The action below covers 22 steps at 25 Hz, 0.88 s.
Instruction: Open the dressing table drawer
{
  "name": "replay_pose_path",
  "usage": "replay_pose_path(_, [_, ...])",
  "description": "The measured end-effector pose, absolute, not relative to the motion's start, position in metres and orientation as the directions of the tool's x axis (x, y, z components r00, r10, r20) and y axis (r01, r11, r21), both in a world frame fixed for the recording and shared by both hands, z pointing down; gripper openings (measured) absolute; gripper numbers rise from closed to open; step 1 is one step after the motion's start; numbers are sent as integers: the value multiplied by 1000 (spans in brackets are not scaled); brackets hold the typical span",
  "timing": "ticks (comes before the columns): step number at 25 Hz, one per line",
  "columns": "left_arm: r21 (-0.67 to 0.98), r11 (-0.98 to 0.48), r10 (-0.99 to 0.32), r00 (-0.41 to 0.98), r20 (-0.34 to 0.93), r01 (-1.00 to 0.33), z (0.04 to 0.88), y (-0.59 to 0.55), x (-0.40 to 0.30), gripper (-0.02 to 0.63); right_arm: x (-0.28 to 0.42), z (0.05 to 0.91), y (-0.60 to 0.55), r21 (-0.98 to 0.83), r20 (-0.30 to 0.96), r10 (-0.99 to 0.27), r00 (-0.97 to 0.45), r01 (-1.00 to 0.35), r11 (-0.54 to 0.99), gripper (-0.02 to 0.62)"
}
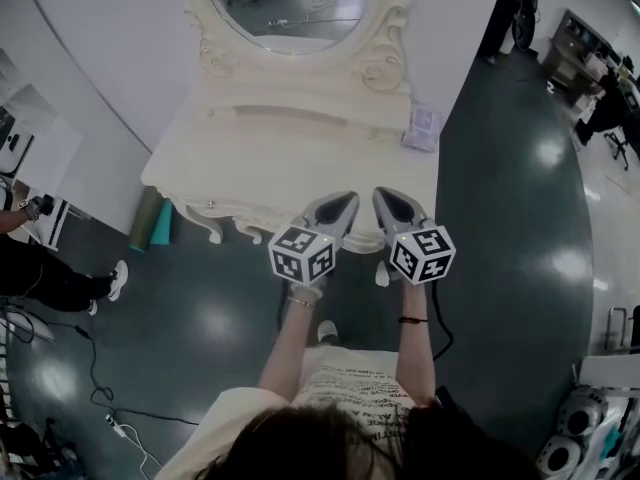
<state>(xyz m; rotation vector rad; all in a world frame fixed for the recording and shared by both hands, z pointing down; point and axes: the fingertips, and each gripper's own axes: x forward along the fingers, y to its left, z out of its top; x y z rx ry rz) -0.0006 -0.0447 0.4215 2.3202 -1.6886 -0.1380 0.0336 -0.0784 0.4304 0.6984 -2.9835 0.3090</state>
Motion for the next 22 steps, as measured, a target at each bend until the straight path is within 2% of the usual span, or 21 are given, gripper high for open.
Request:
replay_pose_path(15, [284, -346, -920, 383, 85, -894, 429, -34, -10, 0, 28, 439, -68, -182, 117, -500, -858, -513, 839, 3])
replay_pose_path(22, [295, -322, -926, 364, 99, -899, 438, -38, -22, 0, 18, 444, -75, -188, 123, -492, -862, -507, 841, 3])
